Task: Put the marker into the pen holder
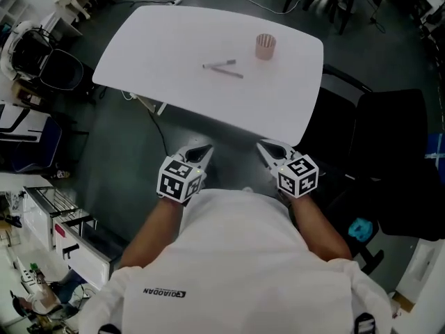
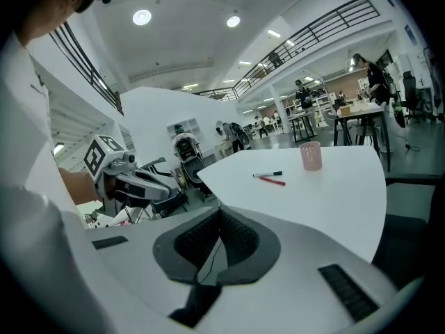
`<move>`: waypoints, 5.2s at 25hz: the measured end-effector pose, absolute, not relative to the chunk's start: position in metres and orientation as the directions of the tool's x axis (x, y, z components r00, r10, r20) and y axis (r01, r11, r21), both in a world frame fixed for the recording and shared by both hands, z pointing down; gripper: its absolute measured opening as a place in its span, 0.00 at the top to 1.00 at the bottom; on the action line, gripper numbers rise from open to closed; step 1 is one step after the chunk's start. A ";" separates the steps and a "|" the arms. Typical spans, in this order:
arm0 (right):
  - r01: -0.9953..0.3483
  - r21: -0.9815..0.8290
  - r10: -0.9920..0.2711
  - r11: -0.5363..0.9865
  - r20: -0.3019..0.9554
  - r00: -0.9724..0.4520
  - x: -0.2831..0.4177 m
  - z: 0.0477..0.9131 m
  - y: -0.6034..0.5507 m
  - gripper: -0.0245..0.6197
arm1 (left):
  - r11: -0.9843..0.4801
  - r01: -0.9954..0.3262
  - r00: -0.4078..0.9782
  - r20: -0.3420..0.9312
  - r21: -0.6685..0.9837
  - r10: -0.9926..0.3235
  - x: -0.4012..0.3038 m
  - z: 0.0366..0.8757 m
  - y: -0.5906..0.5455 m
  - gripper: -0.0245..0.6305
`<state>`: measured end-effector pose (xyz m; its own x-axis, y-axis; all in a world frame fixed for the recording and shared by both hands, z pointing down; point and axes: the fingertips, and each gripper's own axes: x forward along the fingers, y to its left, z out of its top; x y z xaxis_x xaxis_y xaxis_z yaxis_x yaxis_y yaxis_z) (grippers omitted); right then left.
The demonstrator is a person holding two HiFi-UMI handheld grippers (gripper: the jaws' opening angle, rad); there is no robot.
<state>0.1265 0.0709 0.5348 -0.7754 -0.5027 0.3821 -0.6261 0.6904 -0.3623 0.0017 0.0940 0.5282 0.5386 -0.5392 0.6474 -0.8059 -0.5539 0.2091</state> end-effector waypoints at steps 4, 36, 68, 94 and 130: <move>-0.660 -0.347 -0.531 0.667 0.401 -0.747 0.127 0.542 0.043 0.93 | -0.589 -0.780 0.573 0.620 0.211 -0.536 0.004 0.528 0.053 0.92; -0.783 0.073 -0.541 0.618 0.762 -0.356 0.035 0.639 -0.204 0.93 | -0.713 -0.629 0.686 0.652 0.309 -0.322 -0.141 0.579 -0.178 0.92; -0.438 0.084 -0.283 0.895 0.865 -0.414 0.042 0.714 -0.243 0.85 | -0.456 -0.837 0.524 0.683 0.303 -0.509 -0.133 0.565 -0.177 0.92; -0.790 -0.085 -0.613 0.607 0.583 -0.534 0.121 0.541 -0.238 0.87 | -0.623 -0.739 0.619 0.624 0.257 -0.477 -0.080 0.542 -0.212 0.92; -0.924 -0.098 -0.717 0.369 0.603 -0.350 0.166 0.557 -0.323 0.86 | -0.506 -0.813 0.563 0.609 0.287 -0.559 -0.134 0.535 -0.189 0.92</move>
<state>0.1662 -0.3226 0.5574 -0.3501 -0.7171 0.6027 -0.9243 0.3687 -0.0982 -0.1343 -0.1887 0.5346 0.5629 -0.5586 0.6092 -0.8132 -0.5064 0.2870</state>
